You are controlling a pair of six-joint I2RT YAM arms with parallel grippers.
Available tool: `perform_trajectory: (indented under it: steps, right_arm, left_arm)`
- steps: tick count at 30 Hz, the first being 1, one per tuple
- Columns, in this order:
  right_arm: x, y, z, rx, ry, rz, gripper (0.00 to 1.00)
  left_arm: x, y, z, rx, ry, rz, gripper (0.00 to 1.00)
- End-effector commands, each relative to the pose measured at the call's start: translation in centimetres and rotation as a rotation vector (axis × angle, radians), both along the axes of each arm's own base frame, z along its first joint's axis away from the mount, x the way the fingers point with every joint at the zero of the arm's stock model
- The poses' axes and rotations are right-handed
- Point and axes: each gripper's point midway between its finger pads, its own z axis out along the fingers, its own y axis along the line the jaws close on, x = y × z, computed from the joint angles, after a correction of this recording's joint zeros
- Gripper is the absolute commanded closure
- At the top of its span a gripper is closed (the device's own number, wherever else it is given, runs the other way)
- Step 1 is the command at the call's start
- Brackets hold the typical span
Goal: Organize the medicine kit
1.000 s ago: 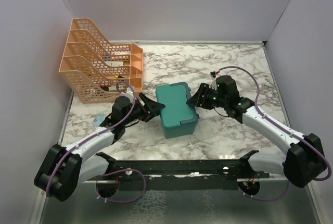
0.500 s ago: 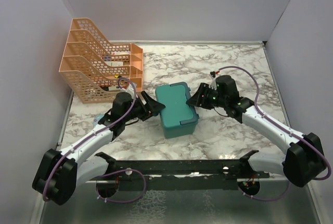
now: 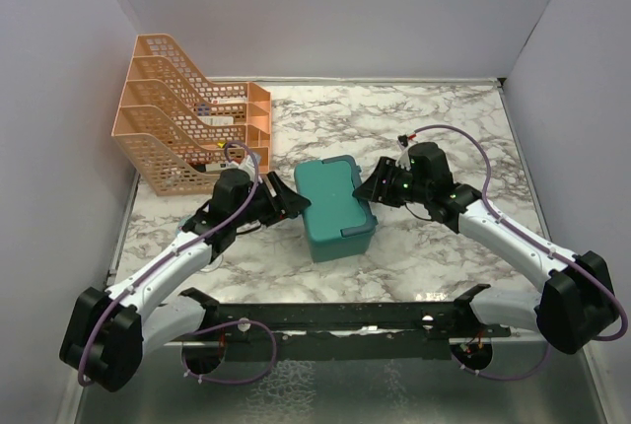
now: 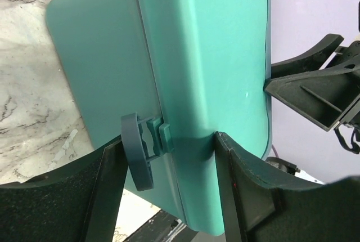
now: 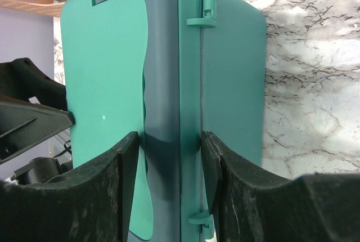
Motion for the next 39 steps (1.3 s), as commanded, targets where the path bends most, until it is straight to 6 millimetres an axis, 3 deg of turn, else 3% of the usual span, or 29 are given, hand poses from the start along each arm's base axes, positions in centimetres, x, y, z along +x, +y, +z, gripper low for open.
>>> perform_trajectory:
  steps: [1,30,39]
  right_arm:
    - [-1.3,-1.4,-4.1,-0.122,0.103,-0.019,0.54]
    - [-1.3,-1.4,-4.4,-0.117,0.105,-0.027,0.54]
    - [-1.4,-1.4,-4.5,-0.115,0.109,-0.028,0.54]
  left_arm:
    - [-1.2,0.8,-1.7,0.128,0.005,-0.069,0.40]
    - [-1.0,2.4,-1.2,0.274,0.013,-0.071,0.38]
    - [-1.2,2.2,-0.3,0.250,-0.002,-0.077,0.51]
